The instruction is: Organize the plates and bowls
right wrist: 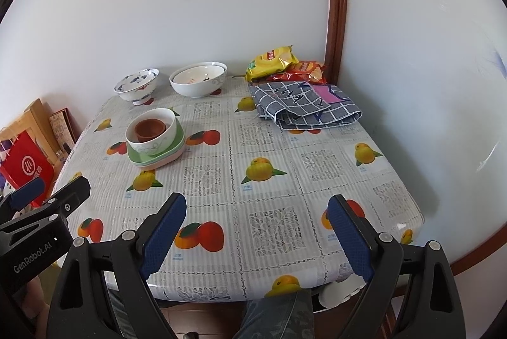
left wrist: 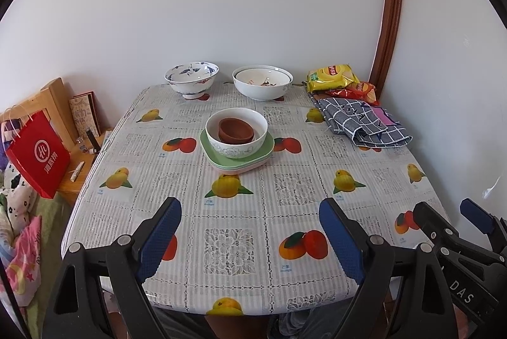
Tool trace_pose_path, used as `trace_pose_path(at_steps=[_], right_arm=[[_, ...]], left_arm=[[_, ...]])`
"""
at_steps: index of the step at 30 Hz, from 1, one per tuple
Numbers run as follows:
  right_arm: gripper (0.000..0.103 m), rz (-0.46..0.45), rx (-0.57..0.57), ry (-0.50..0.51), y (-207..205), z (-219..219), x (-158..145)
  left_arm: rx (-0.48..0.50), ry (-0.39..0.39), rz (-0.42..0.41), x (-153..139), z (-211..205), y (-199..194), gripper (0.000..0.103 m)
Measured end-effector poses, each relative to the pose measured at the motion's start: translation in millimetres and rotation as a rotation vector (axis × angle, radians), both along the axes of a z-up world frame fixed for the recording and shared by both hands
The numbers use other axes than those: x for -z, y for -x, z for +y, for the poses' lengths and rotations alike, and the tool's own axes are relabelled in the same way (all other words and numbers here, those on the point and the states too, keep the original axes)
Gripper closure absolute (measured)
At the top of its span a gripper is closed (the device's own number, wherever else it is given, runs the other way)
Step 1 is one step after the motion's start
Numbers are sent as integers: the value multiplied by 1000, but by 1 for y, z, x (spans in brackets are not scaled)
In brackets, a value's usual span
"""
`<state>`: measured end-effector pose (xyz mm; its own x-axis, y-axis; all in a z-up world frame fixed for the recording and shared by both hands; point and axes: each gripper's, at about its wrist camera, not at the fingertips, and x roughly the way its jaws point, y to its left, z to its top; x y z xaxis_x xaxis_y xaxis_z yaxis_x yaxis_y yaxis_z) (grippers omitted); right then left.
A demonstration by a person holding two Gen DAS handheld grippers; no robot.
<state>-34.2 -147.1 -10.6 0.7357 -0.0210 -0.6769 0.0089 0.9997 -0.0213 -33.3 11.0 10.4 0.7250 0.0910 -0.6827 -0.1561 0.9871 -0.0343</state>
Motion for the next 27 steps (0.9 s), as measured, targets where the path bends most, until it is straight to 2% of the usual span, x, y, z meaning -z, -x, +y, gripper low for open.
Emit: trace_pose_path(at_steps=[27], right_arm=[[13, -7, -3, 1, 2, 4, -3]], left_arm=[[-7, -1, -4, -2, 3, 0, 15]])
